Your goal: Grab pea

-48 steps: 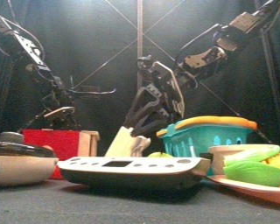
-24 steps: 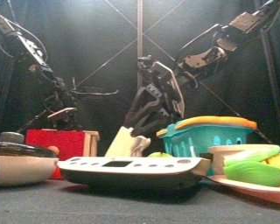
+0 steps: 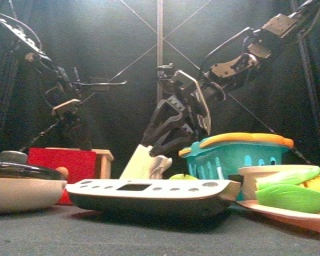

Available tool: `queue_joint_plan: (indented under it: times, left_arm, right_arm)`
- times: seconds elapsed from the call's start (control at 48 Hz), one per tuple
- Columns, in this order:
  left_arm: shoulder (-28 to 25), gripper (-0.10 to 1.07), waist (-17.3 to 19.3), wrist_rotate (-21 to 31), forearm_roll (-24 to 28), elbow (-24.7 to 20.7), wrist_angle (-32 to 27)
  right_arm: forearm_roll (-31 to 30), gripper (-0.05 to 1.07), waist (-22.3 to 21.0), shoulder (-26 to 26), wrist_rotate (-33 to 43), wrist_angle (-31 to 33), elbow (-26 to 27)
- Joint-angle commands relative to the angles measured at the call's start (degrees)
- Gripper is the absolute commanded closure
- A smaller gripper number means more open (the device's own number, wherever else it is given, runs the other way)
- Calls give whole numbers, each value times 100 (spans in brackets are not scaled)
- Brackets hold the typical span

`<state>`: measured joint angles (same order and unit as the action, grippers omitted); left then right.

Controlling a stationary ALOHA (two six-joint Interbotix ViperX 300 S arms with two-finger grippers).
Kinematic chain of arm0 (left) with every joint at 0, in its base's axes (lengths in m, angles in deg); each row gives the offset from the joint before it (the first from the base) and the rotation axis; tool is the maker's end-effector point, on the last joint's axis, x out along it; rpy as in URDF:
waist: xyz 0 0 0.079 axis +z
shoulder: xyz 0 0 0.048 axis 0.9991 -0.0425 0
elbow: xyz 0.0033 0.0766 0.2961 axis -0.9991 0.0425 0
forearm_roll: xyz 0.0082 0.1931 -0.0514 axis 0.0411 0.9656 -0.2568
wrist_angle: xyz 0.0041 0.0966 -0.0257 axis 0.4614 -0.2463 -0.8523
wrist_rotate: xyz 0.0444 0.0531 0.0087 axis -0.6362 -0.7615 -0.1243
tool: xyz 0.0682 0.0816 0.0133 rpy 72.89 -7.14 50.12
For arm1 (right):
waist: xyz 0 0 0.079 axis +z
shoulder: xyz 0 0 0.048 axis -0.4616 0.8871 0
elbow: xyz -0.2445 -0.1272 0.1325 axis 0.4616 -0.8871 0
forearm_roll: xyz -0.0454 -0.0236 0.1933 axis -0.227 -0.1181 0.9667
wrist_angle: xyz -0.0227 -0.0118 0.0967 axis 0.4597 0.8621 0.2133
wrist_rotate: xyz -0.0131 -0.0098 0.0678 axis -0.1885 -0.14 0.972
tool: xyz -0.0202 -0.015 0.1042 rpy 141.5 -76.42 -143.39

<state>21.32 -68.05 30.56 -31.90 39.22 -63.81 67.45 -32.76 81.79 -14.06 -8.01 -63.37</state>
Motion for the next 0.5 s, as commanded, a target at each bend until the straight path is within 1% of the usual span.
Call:
queue_joint_plan:
  times: [0.0, 0.146, 0.375, 0.479]
  left_arm:
    - [229, 38, -9, -18, 26, -53, 0]
    - [343, 38, -62, -18, 18, -18, -9]
    - [387, 38, -149, -18, 9, 18, -18]
    - [466, 38, -290, -18, 0, 0, -97]
  right_arm:
    - [9, 22, 9, -141, -18, -18, 141]
    - [9, 22, 9, -149, -18, -18, 132]
    - [0, 22, 18, -158, -18, -18, 158]
    - [-18, 22, 18, -220, -18, -9, 158]
